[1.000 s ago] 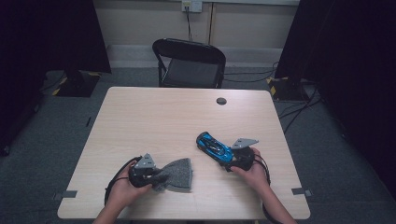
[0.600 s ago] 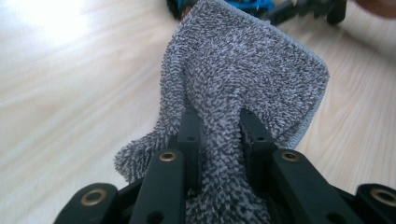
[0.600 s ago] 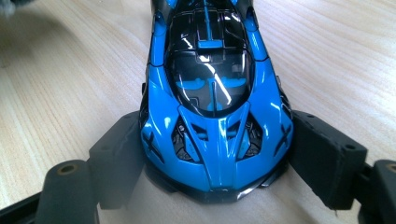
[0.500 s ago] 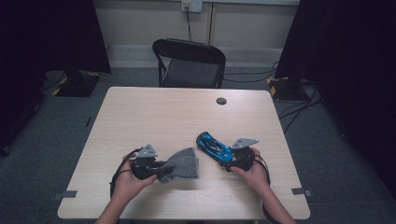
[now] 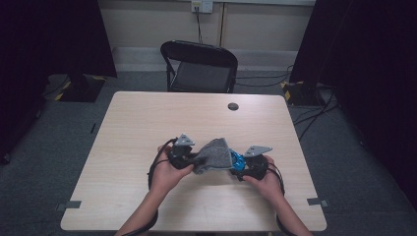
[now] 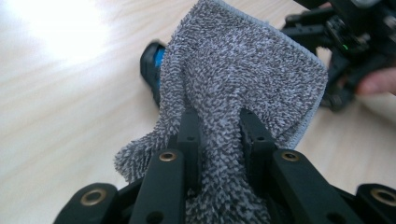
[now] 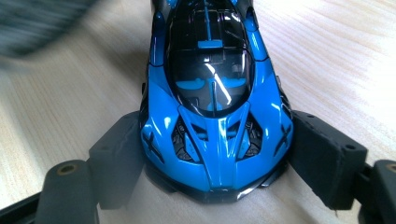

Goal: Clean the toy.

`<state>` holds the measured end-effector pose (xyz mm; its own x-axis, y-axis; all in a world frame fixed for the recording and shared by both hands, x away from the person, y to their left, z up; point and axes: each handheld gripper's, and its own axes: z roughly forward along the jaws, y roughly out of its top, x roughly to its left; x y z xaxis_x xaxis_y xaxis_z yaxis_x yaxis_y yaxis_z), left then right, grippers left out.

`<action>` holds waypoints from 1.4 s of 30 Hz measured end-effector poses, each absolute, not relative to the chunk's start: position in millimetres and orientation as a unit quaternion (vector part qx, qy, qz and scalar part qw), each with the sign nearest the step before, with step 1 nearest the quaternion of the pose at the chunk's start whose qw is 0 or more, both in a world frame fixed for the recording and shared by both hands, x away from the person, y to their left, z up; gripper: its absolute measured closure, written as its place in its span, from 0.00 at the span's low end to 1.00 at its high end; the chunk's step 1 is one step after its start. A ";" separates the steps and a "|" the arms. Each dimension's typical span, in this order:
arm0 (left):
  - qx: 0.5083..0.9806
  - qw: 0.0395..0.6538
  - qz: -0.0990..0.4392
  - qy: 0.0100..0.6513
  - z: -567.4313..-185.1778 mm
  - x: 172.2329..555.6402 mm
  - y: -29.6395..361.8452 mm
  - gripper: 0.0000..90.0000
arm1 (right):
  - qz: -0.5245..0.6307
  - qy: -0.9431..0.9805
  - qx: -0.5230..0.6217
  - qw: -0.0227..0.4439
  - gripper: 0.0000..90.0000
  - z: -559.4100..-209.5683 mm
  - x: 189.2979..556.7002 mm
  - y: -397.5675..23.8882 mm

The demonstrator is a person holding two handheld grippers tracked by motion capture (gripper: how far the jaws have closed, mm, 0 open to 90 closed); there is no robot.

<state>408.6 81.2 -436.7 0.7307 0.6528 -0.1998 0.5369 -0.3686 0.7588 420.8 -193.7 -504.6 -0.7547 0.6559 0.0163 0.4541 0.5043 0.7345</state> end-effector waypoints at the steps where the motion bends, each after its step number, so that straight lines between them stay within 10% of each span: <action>1: 0.829 0.427 0.071 0.355 -437.0 411.8 73.0 0.82 | 0.378 0.857 0.324 0.133 0.25 -504.6 420.8 -193.7; 13: 0.876 0.362 0.105 0.302 -451.1 426.2 6.5 0.82 | 0.378 0.857 0.324 0.134 0.25 -504.6 420.5 -193.7; 42: 0.875 0.336 0.118 0.328 -450.7 440.6 15.2 0.82 | 0.379 0.856 0.324 0.134 0.26 -504.6 420.2 -193.9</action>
